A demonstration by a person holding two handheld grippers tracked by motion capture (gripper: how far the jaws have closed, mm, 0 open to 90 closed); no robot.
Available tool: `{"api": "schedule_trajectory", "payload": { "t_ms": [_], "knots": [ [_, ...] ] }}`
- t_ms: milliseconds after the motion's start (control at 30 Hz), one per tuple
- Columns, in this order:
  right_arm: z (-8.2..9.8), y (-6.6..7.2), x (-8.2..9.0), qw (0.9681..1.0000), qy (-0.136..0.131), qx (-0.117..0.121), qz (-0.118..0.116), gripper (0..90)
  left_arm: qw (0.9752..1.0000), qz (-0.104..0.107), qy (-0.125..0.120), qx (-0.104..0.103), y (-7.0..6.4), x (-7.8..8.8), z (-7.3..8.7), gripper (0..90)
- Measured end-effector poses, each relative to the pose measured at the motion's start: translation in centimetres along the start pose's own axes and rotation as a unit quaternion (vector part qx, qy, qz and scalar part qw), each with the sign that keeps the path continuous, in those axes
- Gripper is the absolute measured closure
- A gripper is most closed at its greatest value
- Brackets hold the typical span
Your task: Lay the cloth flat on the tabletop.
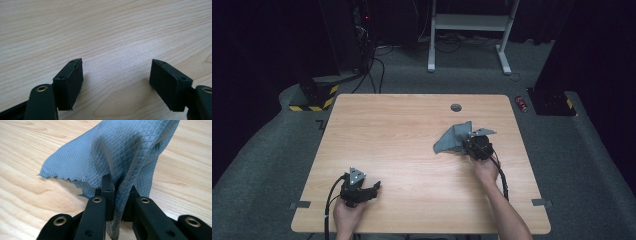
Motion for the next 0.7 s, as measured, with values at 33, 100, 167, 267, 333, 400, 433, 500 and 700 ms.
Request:
{"api": "schedule_trajectory", "payload": {
  "t_ms": [33,100,167,267,333,400,433,500,700],
  "knots": [
    [-0.1,0.3,0.2,1.0000,-0.002,0.004,-0.007,83.8,1.0000,0.000,0.000,0.000,0.0,0.0,0.0,27.4],
    [-0.2,0.7,0.5,0.9998,-0.008,0.005,-0.015,83.7,1.0000,0.000,0.000,0.000,0.0,0.0,0.0,27.4],
    [-0.3,1.0,0.7,0.9997,-0.010,0.003,-0.020,83.7,1.0000,0.000,0.000,0.001,0.0,0.0,0.0,27.4],
    [-0.1,2.0,1.1,0.9992,-0.013,0.006,-0.038,83.7,1.0000,0.000,0.000,0.001,0.0,0.0,0.0,27.4],
    [0.0,2.2,1.2,0.9990,-0.013,0.006,-0.042,83.7,1.0000,0.000,0.000,0.001,0.0,0.0,0.0,27.4],
    [0.1,2.7,1.5,0.9986,-0.014,0.002,-0.050,83.7,1.0000,0.000,0.000,0.001,0.0,0.0,0.0,27.4],
    [0.2,3.0,1.6,0.9984,-0.014,0.003,-0.055,83.7,1.0000,0.000,0.000,0.001,0.0,0.0,0.0,27.4],
    [0.3,3.5,2.0,0.9979,-0.018,0.008,-0.061,83.7,1.0000,0.000,0.000,0.001,0.0,0.0,0.0,27.4],
    [0.3,4.9,2.9,0.9965,-0.024,0.008,-0.080,83.8,1.0000,0.000,0.000,0.002,0.0,0.0,0.0,27.4]
  ]
}}
Point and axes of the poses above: each handheld gripper's, and its own axes: x roughly backward along the jaws, z roughly out of its underside, y roughly to its left, the point moved 1 cm from there along -x, roughly forward along the jaws, and after that the axes turned 12 degrees about -y, right-handed, at the moved point
